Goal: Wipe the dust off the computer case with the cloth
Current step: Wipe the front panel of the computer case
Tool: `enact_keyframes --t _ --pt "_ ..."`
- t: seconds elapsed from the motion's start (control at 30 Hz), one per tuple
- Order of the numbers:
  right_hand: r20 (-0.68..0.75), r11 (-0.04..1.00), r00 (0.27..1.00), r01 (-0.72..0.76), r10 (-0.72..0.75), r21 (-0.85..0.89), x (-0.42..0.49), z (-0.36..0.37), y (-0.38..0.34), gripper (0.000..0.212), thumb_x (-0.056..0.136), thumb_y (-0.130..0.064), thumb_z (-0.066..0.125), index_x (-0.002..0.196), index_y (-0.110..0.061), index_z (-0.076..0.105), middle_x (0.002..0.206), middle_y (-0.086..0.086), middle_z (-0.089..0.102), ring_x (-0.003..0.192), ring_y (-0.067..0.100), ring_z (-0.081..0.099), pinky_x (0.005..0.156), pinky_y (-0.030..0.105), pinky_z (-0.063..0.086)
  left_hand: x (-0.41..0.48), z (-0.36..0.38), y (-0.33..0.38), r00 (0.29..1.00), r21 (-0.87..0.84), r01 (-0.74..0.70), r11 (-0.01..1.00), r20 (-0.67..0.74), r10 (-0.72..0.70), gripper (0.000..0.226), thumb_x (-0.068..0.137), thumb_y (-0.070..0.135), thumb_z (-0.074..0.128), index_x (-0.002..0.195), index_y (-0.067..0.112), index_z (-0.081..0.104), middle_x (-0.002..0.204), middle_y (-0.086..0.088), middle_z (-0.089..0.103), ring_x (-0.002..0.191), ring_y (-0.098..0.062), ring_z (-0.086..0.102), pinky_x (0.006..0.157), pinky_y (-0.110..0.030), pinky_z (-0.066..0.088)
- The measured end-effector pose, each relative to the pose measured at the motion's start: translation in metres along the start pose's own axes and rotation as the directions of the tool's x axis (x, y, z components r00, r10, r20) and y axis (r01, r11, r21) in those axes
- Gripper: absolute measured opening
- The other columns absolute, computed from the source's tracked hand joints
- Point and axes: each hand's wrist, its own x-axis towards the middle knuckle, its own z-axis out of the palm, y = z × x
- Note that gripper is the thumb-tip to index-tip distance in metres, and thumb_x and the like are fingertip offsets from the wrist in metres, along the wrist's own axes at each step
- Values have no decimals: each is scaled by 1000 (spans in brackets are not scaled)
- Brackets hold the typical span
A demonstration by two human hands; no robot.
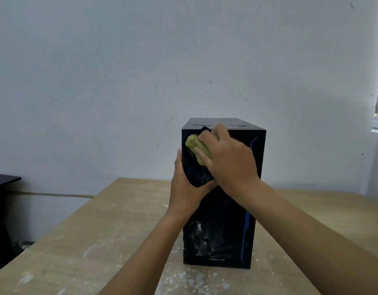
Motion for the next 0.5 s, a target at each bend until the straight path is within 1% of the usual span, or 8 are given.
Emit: enact_keyframes --t 0.07,0.1,0.17,0.2,0.27,0.3,0.43,0.5 --pt "65 998 996 62 -62 9 -18 3 0 22 91 -35 60 95 -14 57 90 7 53 47 19 51 36 29 44 0 0 -4 1000 -1 26 1000 10 -26 109 64 37 90 151 25 24 138 9 53 126 -8 51 103 -33 47" --pt "97 997 992 81 -82 14 -27 3 2 21 92 -35 59 96 -15 57 91 7 53 48 19 51 36 30 44 -1 0 -6 999 -14 31 999 16 -31 105 64 33 90 149 27 28 130 12 58 119 -4 56 97 -29 50" --pt "138 996 986 89 -90 11 -40 0 8 24 94 -39 49 95 -16 58 91 5 52 49 18 51 36 30 43 -4 -1 -7 999 -29 31 999 23 -31 99 64 25 91 144 29 34 118 18 61 108 3 60 86 -16 50" --pt "149 996 985 89 -89 4 -43 -2 11 27 95 -40 46 94 -17 59 92 4 52 49 17 51 36 30 42 -7 -1 -8 999 -34 32 999 23 -32 98 64 24 91 144 30 35 117 21 60 107 6 59 85 -12 49" --pt "154 996 984 85 -85 4 -42 -7 16 27 94 -41 50 95 -16 60 92 4 52 48 17 50 36 30 42 -9 -1 -10 999 -45 31 999 31 -30 98 64 29 91 144 30 35 121 22 58 111 8 56 88 -10 47" --pt "145 997 986 81 -81 7 -38 -8 17 26 93 -40 52 95 -16 61 92 5 52 48 17 50 36 30 43 -10 -1 -11 999 -43 35 998 37 -33 99 64 33 91 144 31 34 125 22 57 114 6 54 91 -12 47" --pt "59 999 998 22 -23 23 -8 -12 16 26 89 -39 60 97 -14 63 92 8 55 49 20 53 37 30 46 -11 -2 -11 997 -40 57 998 51 -55 112 61 46 90 151 31 24 141 15 49 129 -4 46 107 -32 45" --pt "24 999 1000 9 -10 31 9 -11 13 26 89 -38 63 99 -13 64 94 8 56 48 22 53 37 29 45 -11 -2 -10 997 -40 60 997 50 -58 113 62 46 89 152 31 22 144 15 46 132 -4 44 109 -34 43"
